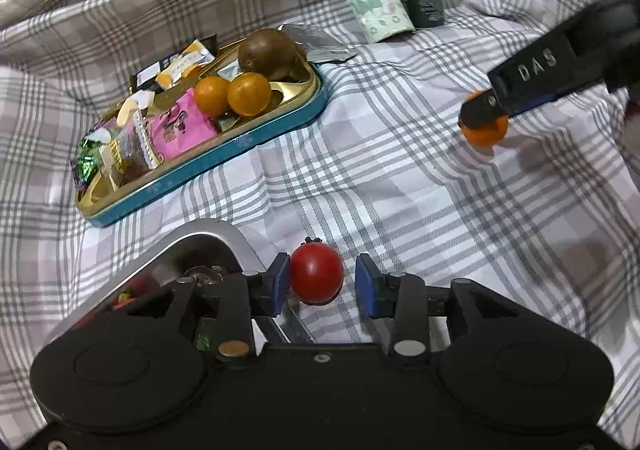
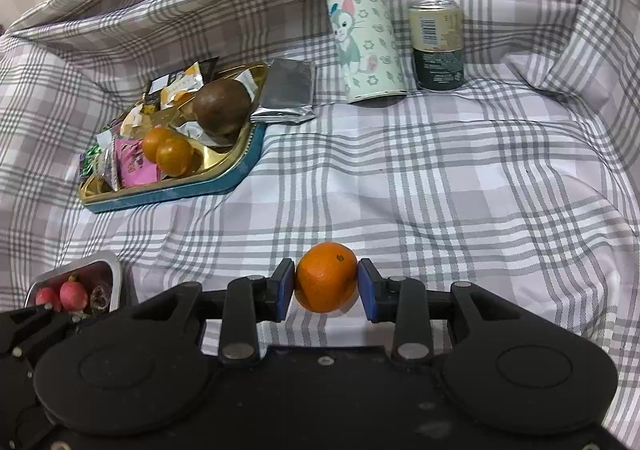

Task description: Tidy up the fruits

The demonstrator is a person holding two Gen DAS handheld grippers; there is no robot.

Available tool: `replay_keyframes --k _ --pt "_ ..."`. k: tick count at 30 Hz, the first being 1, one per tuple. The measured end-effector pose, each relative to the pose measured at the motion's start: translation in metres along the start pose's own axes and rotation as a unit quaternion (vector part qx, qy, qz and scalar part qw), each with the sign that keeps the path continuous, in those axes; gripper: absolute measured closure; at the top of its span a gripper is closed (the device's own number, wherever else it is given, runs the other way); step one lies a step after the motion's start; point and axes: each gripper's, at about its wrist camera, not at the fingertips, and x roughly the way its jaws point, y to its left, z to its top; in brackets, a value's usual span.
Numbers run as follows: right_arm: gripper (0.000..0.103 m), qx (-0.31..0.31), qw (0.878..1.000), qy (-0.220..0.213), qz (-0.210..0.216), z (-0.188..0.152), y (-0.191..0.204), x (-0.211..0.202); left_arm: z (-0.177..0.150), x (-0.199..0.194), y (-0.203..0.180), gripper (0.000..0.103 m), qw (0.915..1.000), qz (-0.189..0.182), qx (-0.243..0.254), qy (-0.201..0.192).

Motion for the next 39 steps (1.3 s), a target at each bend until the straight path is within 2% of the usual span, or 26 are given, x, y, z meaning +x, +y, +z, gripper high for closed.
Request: replay_keyframes --k 3,4,5,8,11,15,20,23,24,27,33,39 --pt "0.067 -0.005 1.000 0.001 -0.001 0.000 0.001 0.001 0.001 0.007 -0.006 0.053 0.9999 0.001 -0.003 0.012" --pt "0.067 -0.005 1.000 0.001 0.001 0.000 0.001 0.000 0.000 0.010 -0.007 0.060 0.9998 -0.005 -0.005 0.020" --pt "0.067 -0.005 1.000 0.000 0.003 0.000 0.001 0.000 -0.001 0.012 -0.008 0.063 0.9997 -0.009 -0.011 0.022" --pt "0.067 -0.006 1.000 -0.004 0.012 0.000 0.000 -0.003 -0.005 0.009 -0.010 0.063 0.9992 -0.016 -0.034 0.012" --pt "0.067 -0.004 0.999 0.000 0.039 0.001 -0.003 -0.006 -0.007 0.003 -0.012 0.063 0.9967 -0.035 -0.073 0.008" --pt "0.067 -0.014 0.995 0.035 0.088 -0.002 -0.003 -0.003 -0.013 0.000 -0.023 0.063 0.9940 -0.026 -0.106 -0.001" --pt "0.066 -0.069 0.991 0.080 0.078 -0.014 0.001 0.005 -0.019 -0.003 -0.029 0.063 0.9904 -0.013 -0.137 -0.009" --pt "0.066 -0.055 0.990 0.093 0.089 -0.012 -0.009 0.004 -0.018 -0.001 -0.027 0.063 0.9896 -0.014 -0.143 -0.009" --pt "0.062 -0.043 0.991 0.094 0.090 -0.010 -0.013 0.004 -0.018 -0.001 -0.026 0.063 0.9892 -0.017 -0.145 -0.008" --pt "0.060 -0.029 0.993 0.076 0.082 -0.007 -0.021 -0.001 -0.017 0.001 -0.020 0.063 0.9870 -0.026 -0.158 -0.006" --pt "0.060 -0.026 0.999 0.031 0.033 -0.004 -0.027 -0.009 -0.017 0.004 -0.021 0.062 0.9866 -0.024 -0.161 -0.008" --pt "0.060 -0.071 0.997 0.000 0.034 -0.007 -0.021 -0.020 -0.018 0.004 -0.022 0.062 0.9867 -0.023 -0.161 -0.009"
